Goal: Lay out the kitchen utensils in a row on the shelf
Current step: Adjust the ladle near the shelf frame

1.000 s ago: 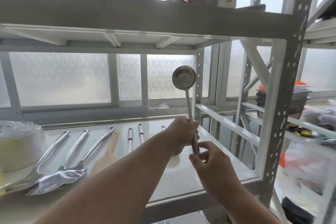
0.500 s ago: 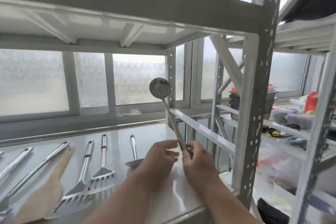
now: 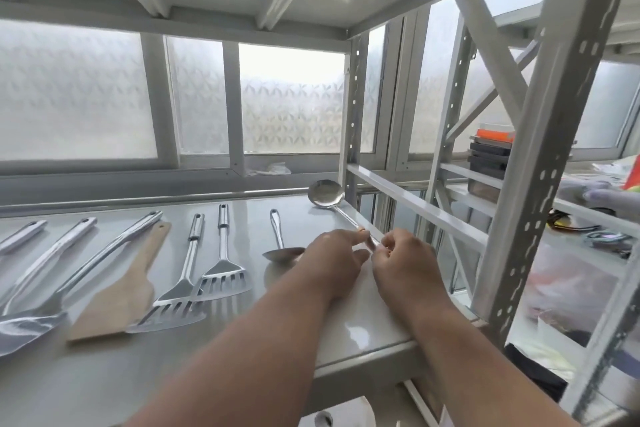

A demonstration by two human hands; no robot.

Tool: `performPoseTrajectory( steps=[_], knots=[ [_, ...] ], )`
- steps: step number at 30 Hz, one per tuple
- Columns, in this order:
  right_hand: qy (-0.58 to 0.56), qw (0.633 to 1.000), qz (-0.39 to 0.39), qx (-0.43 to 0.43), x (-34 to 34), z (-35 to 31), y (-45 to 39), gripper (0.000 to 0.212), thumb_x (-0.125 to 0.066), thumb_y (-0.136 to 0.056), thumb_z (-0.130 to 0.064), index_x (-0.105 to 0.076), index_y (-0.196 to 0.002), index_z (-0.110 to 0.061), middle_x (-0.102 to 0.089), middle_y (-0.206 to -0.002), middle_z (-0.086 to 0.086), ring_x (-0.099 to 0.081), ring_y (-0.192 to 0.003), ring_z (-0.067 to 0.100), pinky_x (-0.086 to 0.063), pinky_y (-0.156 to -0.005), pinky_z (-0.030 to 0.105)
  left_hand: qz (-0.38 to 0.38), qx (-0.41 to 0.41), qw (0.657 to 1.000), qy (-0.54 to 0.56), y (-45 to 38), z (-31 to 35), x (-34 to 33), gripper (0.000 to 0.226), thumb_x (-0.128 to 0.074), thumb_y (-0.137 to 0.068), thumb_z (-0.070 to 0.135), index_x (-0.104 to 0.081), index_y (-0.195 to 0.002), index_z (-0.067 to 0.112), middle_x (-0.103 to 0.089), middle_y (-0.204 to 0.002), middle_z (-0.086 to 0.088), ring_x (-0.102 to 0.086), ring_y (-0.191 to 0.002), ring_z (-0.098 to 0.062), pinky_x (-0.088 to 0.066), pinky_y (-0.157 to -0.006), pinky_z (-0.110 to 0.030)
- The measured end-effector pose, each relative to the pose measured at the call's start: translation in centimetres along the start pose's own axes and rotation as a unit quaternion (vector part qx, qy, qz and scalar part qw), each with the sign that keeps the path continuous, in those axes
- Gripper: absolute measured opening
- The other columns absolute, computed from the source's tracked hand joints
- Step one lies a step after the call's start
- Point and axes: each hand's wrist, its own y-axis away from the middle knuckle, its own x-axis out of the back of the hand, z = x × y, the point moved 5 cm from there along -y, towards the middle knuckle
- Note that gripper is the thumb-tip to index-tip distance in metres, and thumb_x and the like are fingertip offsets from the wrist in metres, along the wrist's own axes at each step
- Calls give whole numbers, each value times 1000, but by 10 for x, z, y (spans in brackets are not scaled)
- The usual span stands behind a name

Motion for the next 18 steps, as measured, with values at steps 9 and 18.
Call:
performPoseTrajectory(
  steps=[9, 18],
  knots=[
    [55, 998, 8, -29, 1, 3, -2, 12, -68, -84, -29, -70, -83, -17, -71, -85, 7, -57, -82, 30, -41, -71, 30, -64, -30, 989, -132, 12, 17, 2, 62, -41, -104, 17, -41, -158, 49, -51, -160, 2, -46, -146, -25, -33, -119, -38],
    [108, 993, 30, -25, -2, 5, -8, 17, -61, -90, -21, -73, -99, -13, -73, -97, 15, -64, -102, 39, -53, -87, 38, -78, -38, 985, -146, 21, 26, 5, 71, -36, -102, 9, -37, -158, 54, -52, -157, -3, -43, -143, -27, -31, -116, -37]
  ],
)
